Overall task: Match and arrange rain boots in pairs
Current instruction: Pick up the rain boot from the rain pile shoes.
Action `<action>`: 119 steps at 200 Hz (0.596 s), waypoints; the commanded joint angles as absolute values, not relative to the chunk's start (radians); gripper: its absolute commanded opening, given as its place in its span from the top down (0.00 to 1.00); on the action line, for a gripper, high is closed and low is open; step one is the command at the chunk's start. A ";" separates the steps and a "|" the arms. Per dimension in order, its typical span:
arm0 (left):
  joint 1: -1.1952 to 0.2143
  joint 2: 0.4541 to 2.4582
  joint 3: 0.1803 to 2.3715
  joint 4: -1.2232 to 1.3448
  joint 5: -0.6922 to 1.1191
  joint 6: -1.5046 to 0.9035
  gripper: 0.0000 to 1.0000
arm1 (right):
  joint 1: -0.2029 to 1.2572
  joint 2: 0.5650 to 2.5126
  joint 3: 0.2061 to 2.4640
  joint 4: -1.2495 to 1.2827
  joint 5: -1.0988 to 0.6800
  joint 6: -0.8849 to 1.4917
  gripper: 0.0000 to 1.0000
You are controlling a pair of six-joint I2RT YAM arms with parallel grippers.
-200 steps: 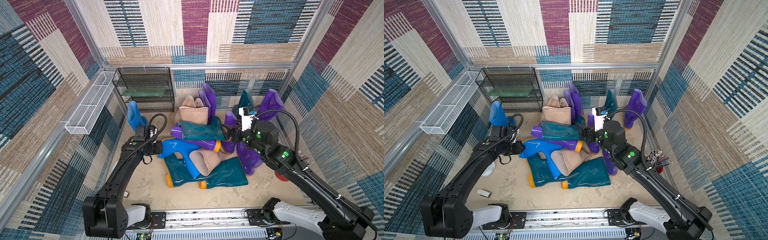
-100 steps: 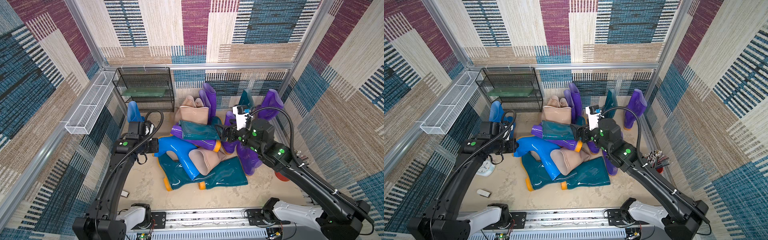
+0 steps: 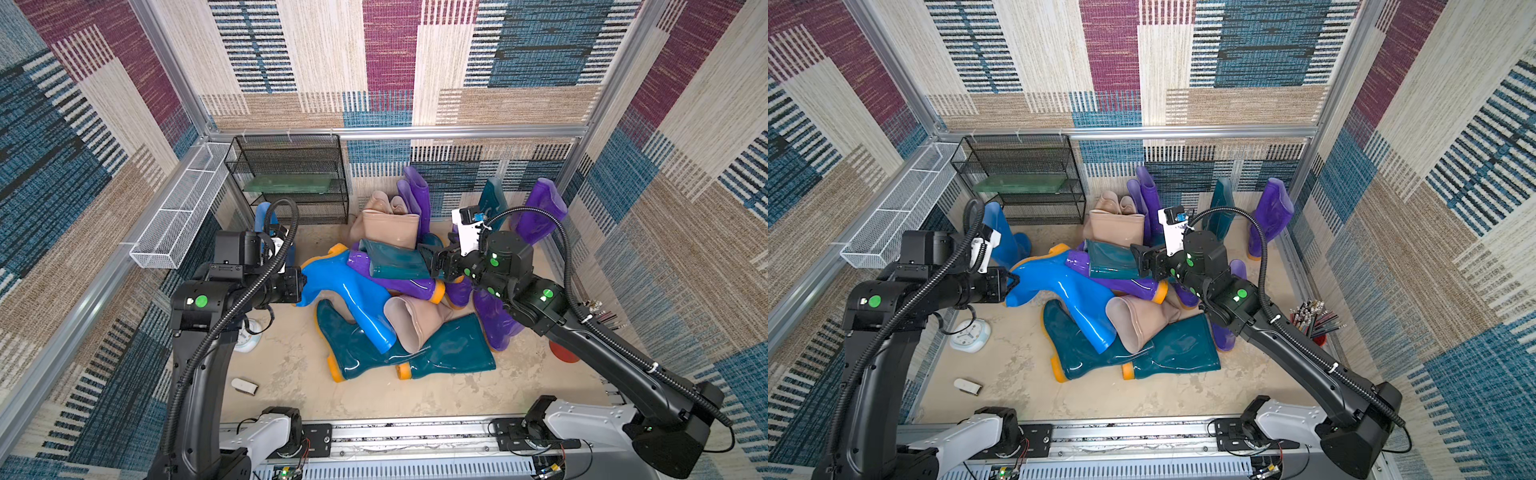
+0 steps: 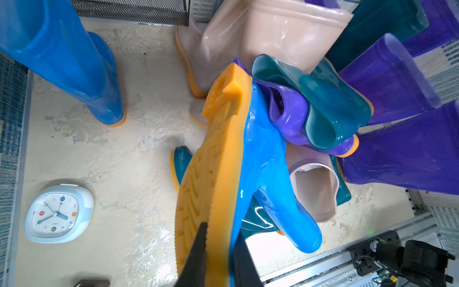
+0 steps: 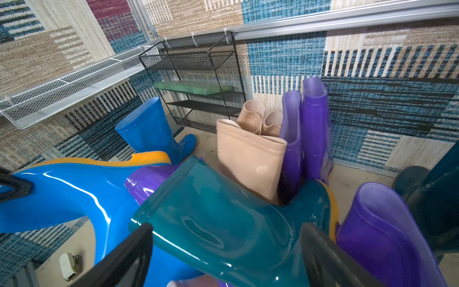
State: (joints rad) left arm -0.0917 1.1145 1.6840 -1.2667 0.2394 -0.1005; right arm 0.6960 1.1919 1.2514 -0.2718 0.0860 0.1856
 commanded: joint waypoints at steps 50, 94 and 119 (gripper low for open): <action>-0.092 1.207 1.976 -1.267 0.206 -0.054 1.00 | 0.697 1.223 1.272 -0.230 0.054 0.179 0.05; -0.092 1.258 2.190 -1.303 0.093 -0.060 1.00 | 0.695 1.278 1.285 -0.224 0.020 0.185 0.05; -0.092 1.282 2.241 -1.300 0.108 -0.069 1.00 | 0.693 1.324 1.295 -0.231 0.015 0.184 0.05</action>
State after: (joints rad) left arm -0.0917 1.2655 2.1990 -1.4166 0.0872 -0.0502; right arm 0.6941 1.2949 1.2804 -0.2520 0.0338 0.1856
